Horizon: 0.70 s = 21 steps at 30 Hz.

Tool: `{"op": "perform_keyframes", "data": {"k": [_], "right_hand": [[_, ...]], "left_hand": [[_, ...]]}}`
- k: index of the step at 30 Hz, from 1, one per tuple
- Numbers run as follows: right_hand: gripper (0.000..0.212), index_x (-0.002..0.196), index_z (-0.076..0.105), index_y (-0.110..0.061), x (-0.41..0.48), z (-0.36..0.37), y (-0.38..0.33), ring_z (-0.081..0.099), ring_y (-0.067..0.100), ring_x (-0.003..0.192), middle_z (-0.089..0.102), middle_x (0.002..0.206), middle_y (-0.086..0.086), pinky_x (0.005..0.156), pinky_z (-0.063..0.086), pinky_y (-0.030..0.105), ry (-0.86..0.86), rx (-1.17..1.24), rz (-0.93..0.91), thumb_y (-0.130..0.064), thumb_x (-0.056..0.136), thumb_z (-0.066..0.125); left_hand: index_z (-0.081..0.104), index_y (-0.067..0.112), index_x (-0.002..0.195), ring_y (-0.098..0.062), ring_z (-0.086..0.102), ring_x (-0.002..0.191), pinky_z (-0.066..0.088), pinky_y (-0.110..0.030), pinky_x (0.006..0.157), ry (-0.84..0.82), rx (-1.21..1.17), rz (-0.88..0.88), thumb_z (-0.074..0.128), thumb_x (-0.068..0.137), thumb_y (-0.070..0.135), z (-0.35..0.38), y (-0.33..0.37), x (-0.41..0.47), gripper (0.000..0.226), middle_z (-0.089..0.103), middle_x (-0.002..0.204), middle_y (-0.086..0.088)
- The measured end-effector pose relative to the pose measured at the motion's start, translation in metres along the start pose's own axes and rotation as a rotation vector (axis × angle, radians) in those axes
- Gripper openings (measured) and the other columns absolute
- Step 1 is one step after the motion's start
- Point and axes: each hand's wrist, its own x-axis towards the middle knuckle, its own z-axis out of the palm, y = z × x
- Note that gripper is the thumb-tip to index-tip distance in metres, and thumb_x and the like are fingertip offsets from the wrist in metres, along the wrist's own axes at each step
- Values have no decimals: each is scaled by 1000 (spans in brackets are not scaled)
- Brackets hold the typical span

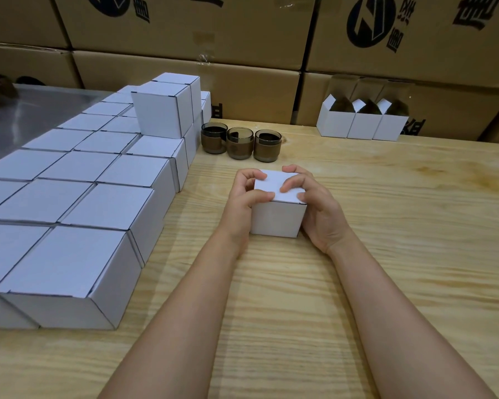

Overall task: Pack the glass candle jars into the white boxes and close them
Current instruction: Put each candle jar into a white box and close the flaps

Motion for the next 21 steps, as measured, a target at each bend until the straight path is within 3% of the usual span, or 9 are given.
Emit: {"op": "perform_keyframes", "data": {"k": [4,8,12,14,17,19,21], "right_hand": [[28,85,58,-13,1,-1,-1,48,20,104,50,117,-2,77,40,32,14,48,23,-7,62,42],[37,99,60,-18,1,-5,1,52,25,96,56,107,7,77,44,35,13,174,107,-11,66,46],[37,99,62,-18,3,-7,1,50,26,97,56,105,9,76,42,35,51,224,129,-10,66,47],[36,99,61,-17,4,-8,1,51,23,95,58,103,6,76,42,33,54,215,105,-6,68,48],[34,102,59,-16,4,-9,1,54,18,92,60,98,0,77,46,28,29,194,66,1,75,48],[33,103,58,-16,4,-9,1,57,16,87,59,96,-1,69,51,23,26,194,68,-1,75,50],[30,105,58,-16,3,-9,1,59,15,85,59,98,1,67,51,22,14,179,63,-4,79,49]], "left_hand": [[55,26,81,-19,55,83,42,-30,64,11,-12,-35,59,59,15,2,2,-2,25,58,92,4],[58,25,81,-19,51,90,40,-34,71,0,12,26,56,74,27,0,0,-4,7,56,97,3],[62,20,88,-18,52,94,41,-35,77,74,45,80,50,80,33,3,3,-10,19,60,101,1],[60,19,102,-20,53,105,42,-38,90,184,265,281,53,82,40,7,2,-18,30,59,111,-2],[54,14,122,-27,48,121,39,-40,100,221,910,691,67,72,52,11,-7,-24,64,47,133,-11],[58,16,120,-33,49,121,41,-45,95,194,1260,747,77,64,49,17,-13,-26,68,40,143,-15],[65,15,111,-39,51,117,46,-49,88,223,1328,663,84,62,36,23,-15,-25,57,41,142,-21]]}}
